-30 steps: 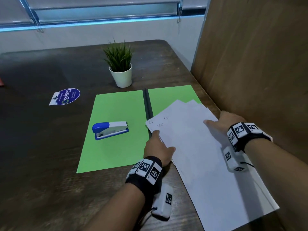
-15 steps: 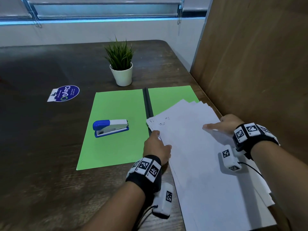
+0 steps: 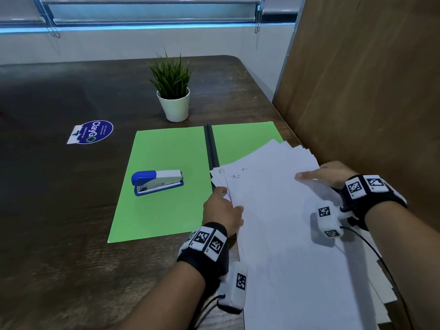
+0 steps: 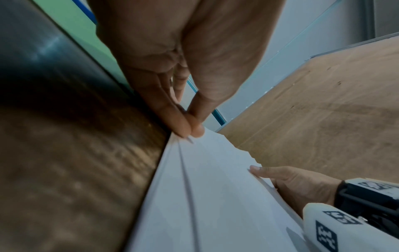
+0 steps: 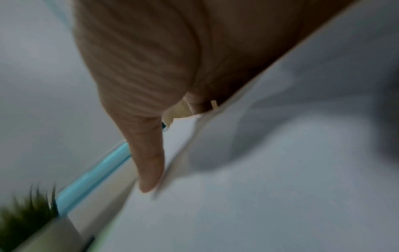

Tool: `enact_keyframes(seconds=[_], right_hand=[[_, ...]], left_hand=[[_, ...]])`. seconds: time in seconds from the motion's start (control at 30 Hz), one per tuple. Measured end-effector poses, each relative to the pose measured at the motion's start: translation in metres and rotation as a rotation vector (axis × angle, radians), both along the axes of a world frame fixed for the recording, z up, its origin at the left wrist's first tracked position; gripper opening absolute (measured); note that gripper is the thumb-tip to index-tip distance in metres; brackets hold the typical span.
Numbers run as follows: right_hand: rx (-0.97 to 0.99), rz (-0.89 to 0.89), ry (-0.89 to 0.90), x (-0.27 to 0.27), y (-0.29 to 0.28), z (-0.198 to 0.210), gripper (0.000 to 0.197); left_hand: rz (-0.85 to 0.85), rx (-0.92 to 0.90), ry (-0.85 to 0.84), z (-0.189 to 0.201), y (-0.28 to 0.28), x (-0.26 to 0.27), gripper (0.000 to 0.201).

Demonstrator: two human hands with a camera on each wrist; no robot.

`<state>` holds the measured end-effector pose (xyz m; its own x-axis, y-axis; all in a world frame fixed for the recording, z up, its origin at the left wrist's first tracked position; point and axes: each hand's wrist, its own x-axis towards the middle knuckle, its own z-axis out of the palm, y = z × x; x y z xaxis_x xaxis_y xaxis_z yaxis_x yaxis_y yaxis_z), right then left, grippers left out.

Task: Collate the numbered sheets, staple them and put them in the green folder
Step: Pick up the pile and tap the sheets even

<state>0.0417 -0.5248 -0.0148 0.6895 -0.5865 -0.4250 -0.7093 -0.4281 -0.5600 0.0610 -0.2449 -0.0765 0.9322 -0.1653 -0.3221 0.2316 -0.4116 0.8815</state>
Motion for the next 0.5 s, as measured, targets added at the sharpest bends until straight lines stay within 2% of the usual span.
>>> enact_keyframes(seconds=[0.07,0.17,0.27,0.33,0.4,0.5], right_hand=[[0.04,0.034,0.06,-0.003,-0.003,0.005,0.051],[0.13,0.063,0.178,-0.015,0.001,0.013,0.03],[-0.07,0.201,0.275,-0.022,0.005,0.013,0.035],[-0.05,0.193,0.206,-0.025,0.009,0.015,0.032],[0.038,0.181,0.072,-0.032,0.014,0.023,0.019],[0.202,0.187,-0.168,-0.051,0.02,0.044,0.017]], left_hand=[[0.008,-0.017,0.005,0.0,0.0,0.0,0.055],[0.011,-0.026,0.014,0.001,0.0,0.0,0.054],[0.01,-0.027,0.017,0.005,-0.001,-0.001,0.052],[-0.006,-0.002,0.025,0.009,-0.001,-0.001,0.051],[-0.027,0.028,0.027,0.014,0.0,-0.001,0.056],[-0.019,0.056,-0.046,0.017,0.007,0.0,0.084]])
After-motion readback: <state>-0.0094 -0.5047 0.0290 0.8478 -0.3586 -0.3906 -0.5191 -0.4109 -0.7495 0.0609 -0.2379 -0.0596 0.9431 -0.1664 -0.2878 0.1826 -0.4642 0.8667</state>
